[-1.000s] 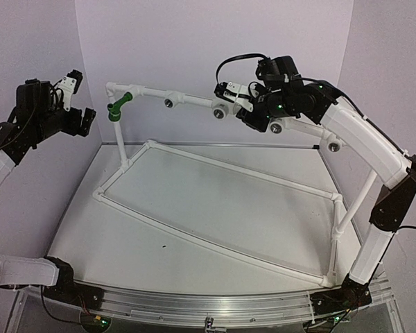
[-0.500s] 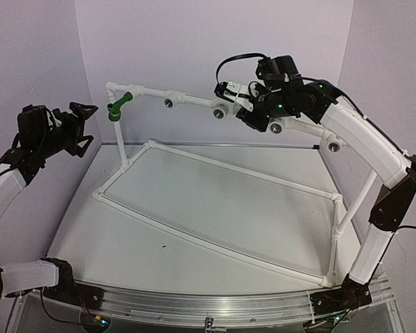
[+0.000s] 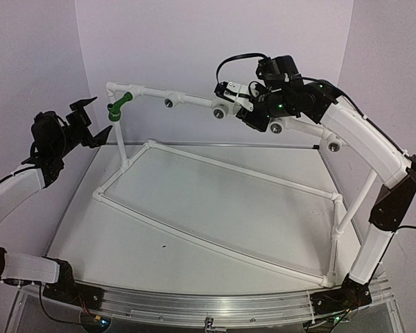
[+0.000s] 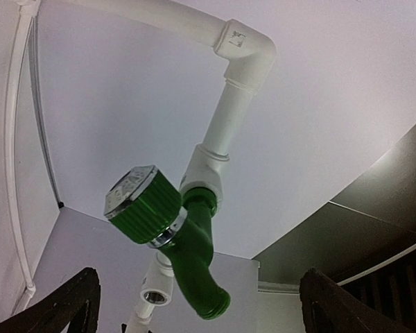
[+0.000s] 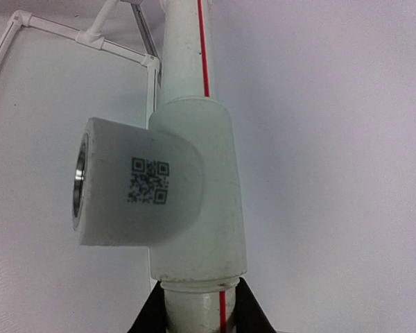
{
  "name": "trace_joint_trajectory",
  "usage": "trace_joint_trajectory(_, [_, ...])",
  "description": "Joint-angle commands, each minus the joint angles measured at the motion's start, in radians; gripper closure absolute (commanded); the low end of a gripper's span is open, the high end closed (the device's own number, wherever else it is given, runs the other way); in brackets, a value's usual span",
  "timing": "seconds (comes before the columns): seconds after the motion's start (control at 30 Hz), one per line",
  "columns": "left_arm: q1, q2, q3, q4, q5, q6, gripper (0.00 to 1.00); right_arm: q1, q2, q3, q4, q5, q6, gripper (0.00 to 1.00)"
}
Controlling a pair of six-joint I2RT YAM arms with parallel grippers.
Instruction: Install the water faucets
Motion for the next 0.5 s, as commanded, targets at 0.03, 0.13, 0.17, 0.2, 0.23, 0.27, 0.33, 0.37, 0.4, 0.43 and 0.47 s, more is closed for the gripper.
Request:
trace_joint_trajectory(0.03, [-0.018,0.074,0.078,0.154,0.043,-0.156,0.0,-0.001,0.02,0.026,-0.011,0.025,0.181,1.0])
trace_joint_trajectory(0.13, [-0.027,0.111,0.098,0.177,0.044,-0.166,0.0,0.0,0.023,0.029,-0.011,0.026,0.181,1.0])
trace_joint_trajectory(0.17, [-0.029,0.129,0.106,0.192,0.045,-0.171,0.0,0.0,0.024,0.029,-0.011,0.025,0.181,1.0])
trace_joint_trajectory(0.2, [-0.031,0.144,0.113,0.209,0.046,-0.176,0.0,0.0,0.023,0.029,-0.011,0.026,0.181,1.0])
trace_joint_trajectory(0.23, [-0.034,0.157,0.124,0.222,0.049,-0.18,0.0,-0.001,0.023,0.029,-0.011,0.027,0.181,1.0])
trace_joint_trajectory(0.27, [-0.037,0.171,0.133,0.23,0.051,-0.178,0.01,0.0,0.024,0.029,-0.011,0.028,0.181,1.0])
trace_joint_trajectory(0.33, [-0.041,0.19,0.144,0.232,0.051,-0.168,0.04,0.0,0.023,0.028,-0.01,0.029,0.181,1.0])
trace_joint_trajectory(0.37, [-0.043,0.198,0.145,0.241,0.047,-0.158,0.07,-0.001,0.022,0.026,-0.01,0.029,0.181,1.0])
trace_joint_trajectory(0.4, [-0.044,0.201,0.145,0.254,0.039,-0.142,0.13,-0.001,0.021,0.024,-0.011,0.031,0.182,1.0])
trace_joint_trajectory(0.43, [-0.045,0.203,0.145,0.26,0.03,-0.12,0.19,-0.001,0.02,0.023,-0.011,0.033,0.182,1.0])
trace_joint_trajectory(0.47, [-0.045,0.203,0.148,0.257,0.023,-0.097,0.25,0.0,0.019,0.02,-0.011,0.034,0.182,1.0])
